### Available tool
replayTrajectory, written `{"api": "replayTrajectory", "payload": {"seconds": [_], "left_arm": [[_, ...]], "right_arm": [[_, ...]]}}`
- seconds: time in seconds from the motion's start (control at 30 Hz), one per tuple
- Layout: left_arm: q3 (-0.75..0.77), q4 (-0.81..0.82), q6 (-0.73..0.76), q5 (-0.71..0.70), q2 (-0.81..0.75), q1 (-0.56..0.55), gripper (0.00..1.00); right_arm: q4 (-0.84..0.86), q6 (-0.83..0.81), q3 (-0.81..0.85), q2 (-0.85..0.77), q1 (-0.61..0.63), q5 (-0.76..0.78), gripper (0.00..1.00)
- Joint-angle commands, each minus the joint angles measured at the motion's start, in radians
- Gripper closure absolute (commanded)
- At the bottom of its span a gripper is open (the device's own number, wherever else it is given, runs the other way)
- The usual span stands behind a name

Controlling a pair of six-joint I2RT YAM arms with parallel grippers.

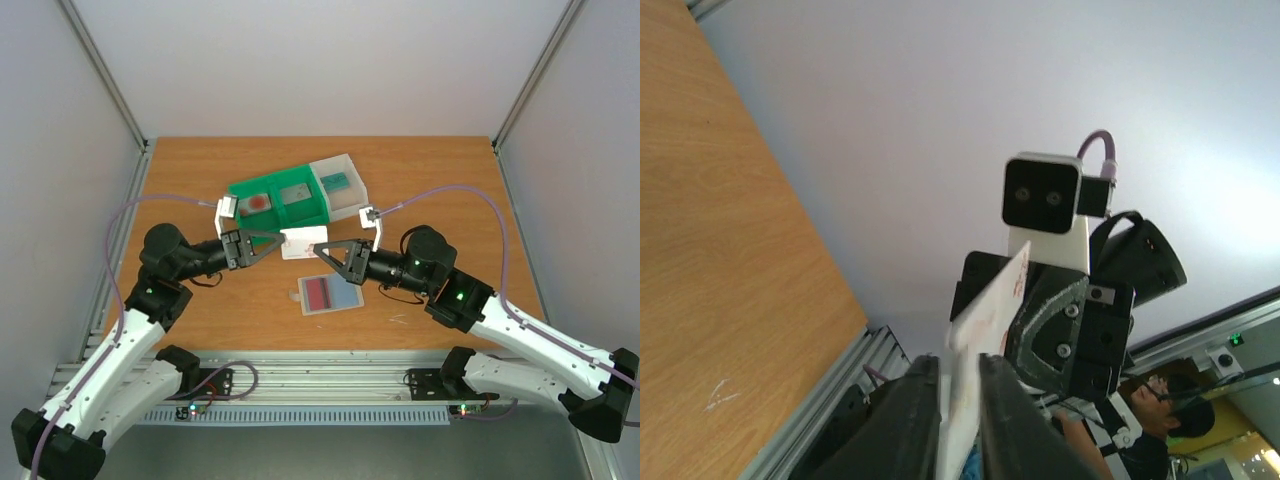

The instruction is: Take the credit cards out of the card holder

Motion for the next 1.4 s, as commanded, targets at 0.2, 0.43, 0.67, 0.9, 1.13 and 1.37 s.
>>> {"api": "replayTrajectory", "payload": {"seconds": [0.2, 0.43, 0.67, 0.9, 1.13, 1.37], "left_arm": [[-0.017, 0.061, 0.041, 0.034, 0.000, -0.003, 1.00], [-0.001, -0.016, 0.072, -0.004, -0.009, -0.003, 1.00], [0.046, -0.193, 0.172, -0.098, 0.006, -0.003, 1.00], [0.110, -0.382, 0.269, -0.247, 0.083, -0.001, 1.00], [0.215, -0.472, 0.335, -0.389, 0.287, 0.011, 1.00], [0.431, -0.547, 0.388, -0.459, 0.591, 0.061, 1.00]], "right_arm": [[0.125, 0.110, -0.048, 0.027, -0.046, -0.087, 0.99], [-0.018, 0.076, -0.034, 0.021, -0.049, -0.033, 0.76], [-0.188, -0.023, -0.074, -0.051, -0.049, 0.090, 0.33], [-0.389, -0.174, -0.064, -0.111, -0.049, 0.248, 0.02], [-0.536, -0.210, 0.018, -0.048, -0.049, 0.397, 0.02], [-0.682, -0.229, 0.138, 0.084, -0.049, 0.465, 0.02]]}}
